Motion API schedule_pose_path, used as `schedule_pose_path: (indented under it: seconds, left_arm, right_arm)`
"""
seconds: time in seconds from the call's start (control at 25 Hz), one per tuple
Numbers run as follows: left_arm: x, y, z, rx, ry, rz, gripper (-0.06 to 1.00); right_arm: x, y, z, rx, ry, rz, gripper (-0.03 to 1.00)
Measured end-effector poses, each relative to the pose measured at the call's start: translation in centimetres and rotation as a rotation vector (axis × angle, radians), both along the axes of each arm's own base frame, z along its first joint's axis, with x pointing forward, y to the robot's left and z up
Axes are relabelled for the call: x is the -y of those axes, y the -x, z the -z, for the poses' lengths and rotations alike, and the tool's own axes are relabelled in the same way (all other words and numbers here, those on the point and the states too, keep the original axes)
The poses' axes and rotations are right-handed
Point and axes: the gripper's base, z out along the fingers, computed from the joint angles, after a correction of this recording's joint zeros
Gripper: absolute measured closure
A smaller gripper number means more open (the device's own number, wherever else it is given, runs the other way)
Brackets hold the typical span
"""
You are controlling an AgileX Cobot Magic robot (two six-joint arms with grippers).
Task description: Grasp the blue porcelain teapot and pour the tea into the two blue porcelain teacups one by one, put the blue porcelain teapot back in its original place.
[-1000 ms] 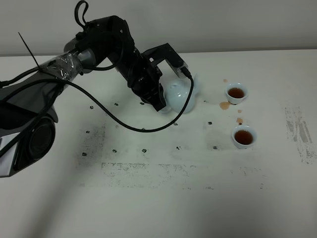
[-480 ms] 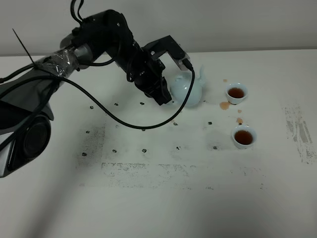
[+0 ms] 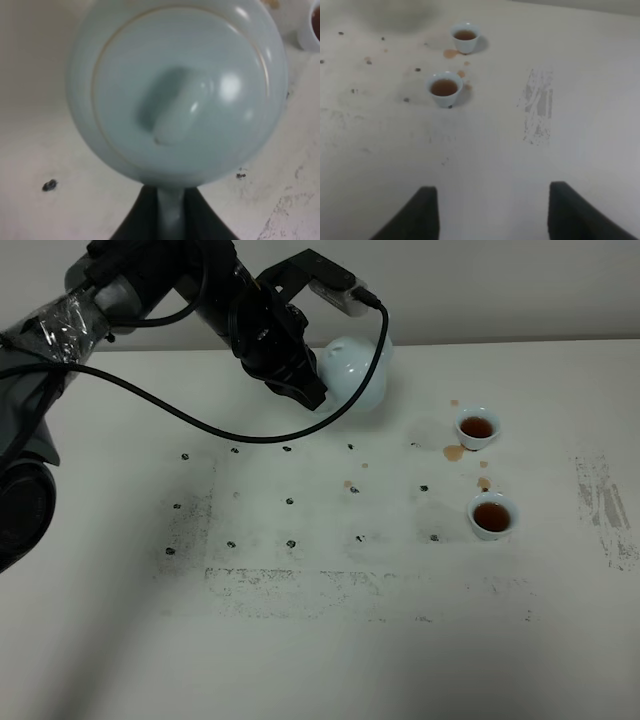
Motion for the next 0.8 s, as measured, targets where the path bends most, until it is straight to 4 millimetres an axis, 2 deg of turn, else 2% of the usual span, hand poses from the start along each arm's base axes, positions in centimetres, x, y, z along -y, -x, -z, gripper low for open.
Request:
schedule_pose_path:
  seconds: [0.16, 0.4, 0.8]
  left_arm:
    - [-1.1, -0.2, -1.1, 0.005, 0.01, -0.046, 0.88]
    - [-1.6, 0.0, -2.4, 0.01, 0.026, -0.096, 0.88]
    - [-1.8, -0.1, -2.5, 0.017, 0.024, -0.088, 0.88]
  right_arm:
    - [0.0, 0.0, 0.0, 0.0, 0.0, 0.0, 0.5]
    - [0.0, 0.0, 0.0, 0.0, 0.0, 0.0, 0.5]
    - [0.0, 0.0, 0.0, 0.0, 0.0, 0.0, 0.5]
